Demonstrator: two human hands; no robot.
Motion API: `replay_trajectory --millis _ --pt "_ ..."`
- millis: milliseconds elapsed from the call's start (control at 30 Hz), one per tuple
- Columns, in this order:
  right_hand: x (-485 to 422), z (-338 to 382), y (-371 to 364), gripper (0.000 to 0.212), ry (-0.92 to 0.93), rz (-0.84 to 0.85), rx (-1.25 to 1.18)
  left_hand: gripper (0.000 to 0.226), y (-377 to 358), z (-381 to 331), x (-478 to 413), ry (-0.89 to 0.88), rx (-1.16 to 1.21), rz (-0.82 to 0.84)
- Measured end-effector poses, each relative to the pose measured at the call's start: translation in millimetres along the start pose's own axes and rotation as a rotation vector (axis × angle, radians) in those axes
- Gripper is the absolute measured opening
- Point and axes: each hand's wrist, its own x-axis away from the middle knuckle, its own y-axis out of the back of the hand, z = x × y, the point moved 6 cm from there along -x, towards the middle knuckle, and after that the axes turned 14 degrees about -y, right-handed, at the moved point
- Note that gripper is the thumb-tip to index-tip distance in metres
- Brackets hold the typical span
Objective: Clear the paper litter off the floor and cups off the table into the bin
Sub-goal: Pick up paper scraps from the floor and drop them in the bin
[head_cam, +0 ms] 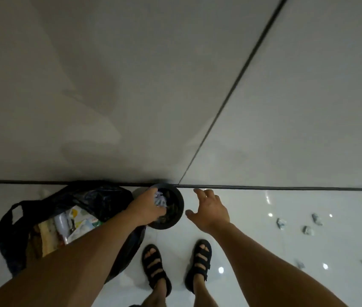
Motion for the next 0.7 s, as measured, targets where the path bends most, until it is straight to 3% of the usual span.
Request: replay_trajectory --millis 133,333,700 --pt "48 -61 47 0.077 -0.1 -0.068 -0.071 0.069 -14 -82 8 -0.087 -0.158 0.053" --pt "127 -196 111 0.074 -0.304 -0.221 -0.199 0.083 -93 -227 23 -0.29 -0.343 0.195" --pt "325 -504 107 0.073 -0.66 -0.336 -0.338 0.079 -368 -448 117 -0.598 -0.644 0.445"
